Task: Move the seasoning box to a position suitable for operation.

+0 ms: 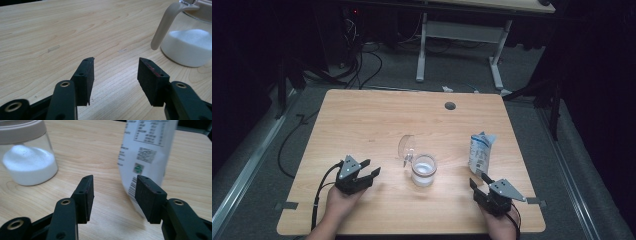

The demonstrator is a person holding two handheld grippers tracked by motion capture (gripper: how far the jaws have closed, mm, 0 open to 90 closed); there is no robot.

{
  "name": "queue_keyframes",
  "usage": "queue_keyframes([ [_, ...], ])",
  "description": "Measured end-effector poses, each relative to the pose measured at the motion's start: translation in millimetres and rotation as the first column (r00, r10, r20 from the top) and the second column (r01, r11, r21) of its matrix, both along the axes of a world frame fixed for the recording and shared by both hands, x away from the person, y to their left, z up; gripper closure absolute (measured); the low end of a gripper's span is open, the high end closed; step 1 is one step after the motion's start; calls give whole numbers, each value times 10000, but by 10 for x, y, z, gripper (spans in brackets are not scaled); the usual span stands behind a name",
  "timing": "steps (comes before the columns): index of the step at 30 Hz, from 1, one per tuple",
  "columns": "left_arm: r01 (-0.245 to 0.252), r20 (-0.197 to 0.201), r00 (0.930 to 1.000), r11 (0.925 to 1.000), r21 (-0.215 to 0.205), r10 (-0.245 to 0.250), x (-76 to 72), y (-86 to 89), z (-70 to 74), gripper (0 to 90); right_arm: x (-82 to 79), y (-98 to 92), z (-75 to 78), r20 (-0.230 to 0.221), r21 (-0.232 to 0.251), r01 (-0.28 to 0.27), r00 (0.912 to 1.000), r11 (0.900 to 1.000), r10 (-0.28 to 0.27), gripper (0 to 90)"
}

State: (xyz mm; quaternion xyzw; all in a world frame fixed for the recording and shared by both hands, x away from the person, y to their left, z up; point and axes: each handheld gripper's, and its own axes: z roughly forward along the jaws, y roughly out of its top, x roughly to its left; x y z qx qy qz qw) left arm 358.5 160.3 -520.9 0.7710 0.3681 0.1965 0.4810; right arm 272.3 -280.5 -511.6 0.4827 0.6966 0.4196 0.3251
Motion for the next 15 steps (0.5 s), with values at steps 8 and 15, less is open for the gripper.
queue_keyframes([
  [8,-254,-3,9997,9997,3,254,-11,-41,31,433,66,170,-53,-227,-208,-529,9984,9984,525,496],
  [15,-80,-77,9999,9998,155,82,-31,-83,33,435,125,294,-85,-389,-326,-872,9955,9957,859,494],
])
